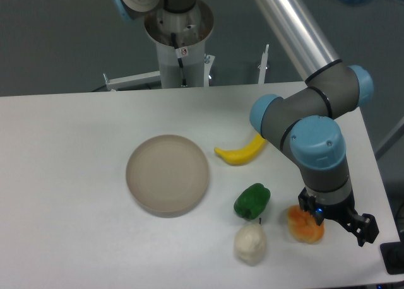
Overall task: Pick up the banana from the table
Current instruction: 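Raise the open gripper and move it over the yellow banana, then lower the gripper onto the banana and close it around the banana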
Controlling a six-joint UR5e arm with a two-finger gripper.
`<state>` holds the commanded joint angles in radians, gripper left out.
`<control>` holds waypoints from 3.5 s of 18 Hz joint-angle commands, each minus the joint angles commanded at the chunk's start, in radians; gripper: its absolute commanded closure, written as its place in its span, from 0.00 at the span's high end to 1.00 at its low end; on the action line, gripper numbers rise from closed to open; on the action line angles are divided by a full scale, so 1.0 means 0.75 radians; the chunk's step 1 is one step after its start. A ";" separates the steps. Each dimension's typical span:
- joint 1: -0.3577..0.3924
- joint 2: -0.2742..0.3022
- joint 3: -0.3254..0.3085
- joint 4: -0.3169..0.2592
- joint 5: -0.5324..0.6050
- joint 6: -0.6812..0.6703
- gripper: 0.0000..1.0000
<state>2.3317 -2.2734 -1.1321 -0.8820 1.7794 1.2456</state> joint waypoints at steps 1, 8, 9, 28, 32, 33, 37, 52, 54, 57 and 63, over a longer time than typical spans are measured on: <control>0.000 0.000 -0.002 0.000 0.000 0.000 1.00; 0.008 0.037 -0.035 0.000 -0.012 0.006 1.00; 0.014 0.051 -0.049 0.002 -0.016 0.004 1.00; 0.153 0.436 -0.707 -0.084 -0.020 0.020 1.00; 0.149 0.454 -0.855 -0.063 -0.018 0.022 1.00; 0.149 0.456 -0.877 -0.063 -0.029 0.020 1.00; 0.168 0.491 -0.959 -0.061 -0.155 0.014 1.00; 0.225 0.532 -1.149 0.061 -0.252 0.014 1.00; 0.225 0.528 -1.156 0.063 -0.252 0.014 1.00; 0.225 0.526 -1.154 0.065 -0.252 0.014 1.00; 0.229 0.507 -1.143 0.070 -0.252 0.016 1.00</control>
<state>2.5035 -1.8929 -1.9896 -0.8299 1.5907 1.2579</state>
